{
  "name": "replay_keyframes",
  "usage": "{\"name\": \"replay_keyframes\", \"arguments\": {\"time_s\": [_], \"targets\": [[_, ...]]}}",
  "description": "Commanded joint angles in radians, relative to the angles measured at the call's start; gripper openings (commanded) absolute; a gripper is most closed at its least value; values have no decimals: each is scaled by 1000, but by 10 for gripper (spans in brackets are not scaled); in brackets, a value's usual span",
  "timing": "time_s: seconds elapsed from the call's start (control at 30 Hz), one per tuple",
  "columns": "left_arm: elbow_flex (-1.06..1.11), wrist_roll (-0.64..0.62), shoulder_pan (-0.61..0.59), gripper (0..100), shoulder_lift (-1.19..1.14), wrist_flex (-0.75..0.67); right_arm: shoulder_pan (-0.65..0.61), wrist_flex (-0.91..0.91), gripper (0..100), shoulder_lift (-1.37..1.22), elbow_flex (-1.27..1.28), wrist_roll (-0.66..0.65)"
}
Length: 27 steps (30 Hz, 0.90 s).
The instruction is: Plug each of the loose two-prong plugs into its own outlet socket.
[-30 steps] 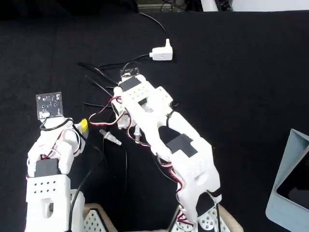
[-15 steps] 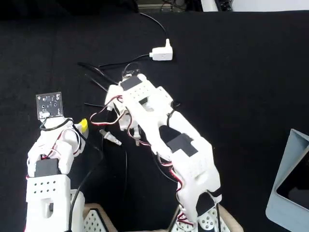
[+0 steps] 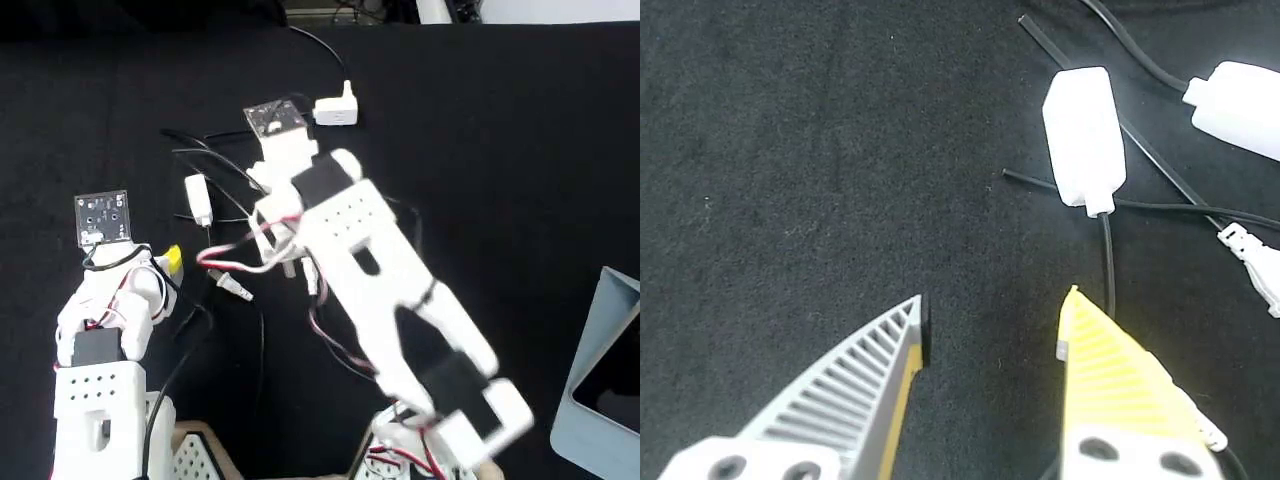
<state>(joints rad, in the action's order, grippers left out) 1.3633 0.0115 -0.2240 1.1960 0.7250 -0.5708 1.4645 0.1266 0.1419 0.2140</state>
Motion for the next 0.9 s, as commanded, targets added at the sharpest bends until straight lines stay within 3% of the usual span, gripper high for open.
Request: {"name": "replay_keyframes", "arguments": {"time_s": [0.0,0.17,0.33,0.63,0.87], "targets": [[-53,-2,19,225,12,-18,43,-143,11,183,153,-31],[-110,-124,19,225,12,-18,61,-419,11,378,410,-37],[-153,-153,21,225,12,-18,58,-652,11,522,610,-35],[-157,-149,182,223,12,-20,55,-931,11,634,865,-35],[-162,-146,202,223,12,-78,40,-1060,11,668,998,-35]]}}
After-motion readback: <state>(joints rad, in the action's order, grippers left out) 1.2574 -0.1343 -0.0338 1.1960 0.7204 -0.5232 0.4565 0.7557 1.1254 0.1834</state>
